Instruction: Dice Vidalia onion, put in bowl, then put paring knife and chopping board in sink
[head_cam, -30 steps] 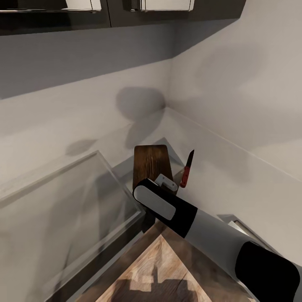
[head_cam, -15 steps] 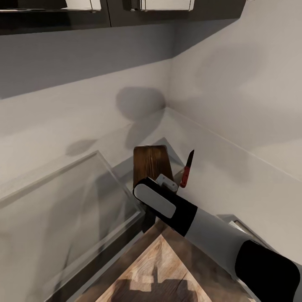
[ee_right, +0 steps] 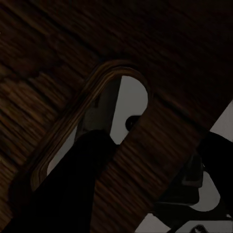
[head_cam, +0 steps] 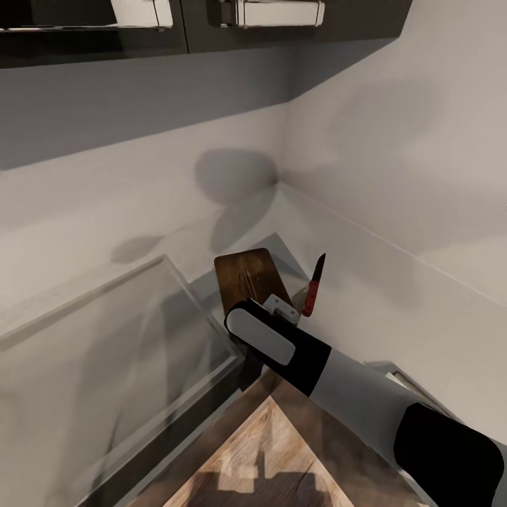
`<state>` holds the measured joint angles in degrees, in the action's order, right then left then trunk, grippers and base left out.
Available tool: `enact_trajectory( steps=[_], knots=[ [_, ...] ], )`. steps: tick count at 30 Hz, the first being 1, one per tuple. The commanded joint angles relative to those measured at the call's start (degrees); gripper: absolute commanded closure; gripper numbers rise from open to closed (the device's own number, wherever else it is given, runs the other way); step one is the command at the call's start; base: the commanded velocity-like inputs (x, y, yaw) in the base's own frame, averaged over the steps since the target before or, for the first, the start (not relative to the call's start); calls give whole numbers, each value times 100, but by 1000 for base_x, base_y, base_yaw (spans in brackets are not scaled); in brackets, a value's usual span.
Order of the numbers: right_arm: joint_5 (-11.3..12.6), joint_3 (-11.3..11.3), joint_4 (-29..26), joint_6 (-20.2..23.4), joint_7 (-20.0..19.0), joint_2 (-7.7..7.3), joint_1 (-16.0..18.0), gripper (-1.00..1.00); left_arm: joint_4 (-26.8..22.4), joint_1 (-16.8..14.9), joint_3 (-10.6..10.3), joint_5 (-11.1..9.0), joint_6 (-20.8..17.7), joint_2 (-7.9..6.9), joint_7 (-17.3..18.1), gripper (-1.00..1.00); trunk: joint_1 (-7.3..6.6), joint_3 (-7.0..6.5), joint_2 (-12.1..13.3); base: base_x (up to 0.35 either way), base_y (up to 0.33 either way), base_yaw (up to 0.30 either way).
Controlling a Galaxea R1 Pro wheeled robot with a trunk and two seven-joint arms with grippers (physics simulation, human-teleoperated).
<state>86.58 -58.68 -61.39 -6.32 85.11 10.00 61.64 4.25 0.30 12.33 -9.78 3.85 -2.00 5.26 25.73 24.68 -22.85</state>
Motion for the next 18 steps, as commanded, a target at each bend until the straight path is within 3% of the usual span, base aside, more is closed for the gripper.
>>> enact_trajectory(
  steps=[1, 18],
  knots=[
    [26, -12, 20, -82, 23, 0, -47, 100, 13, -4, 7, -59, 28, -2, 36, -100, 5, 8, -7, 0, 0, 0],
    [0, 57, -118, -63, 207, 0, -47, 100, 13, -4, 6, -59, 28, 2, 36, -100, 5, -101, -7, 0, 0, 0]
  ],
)
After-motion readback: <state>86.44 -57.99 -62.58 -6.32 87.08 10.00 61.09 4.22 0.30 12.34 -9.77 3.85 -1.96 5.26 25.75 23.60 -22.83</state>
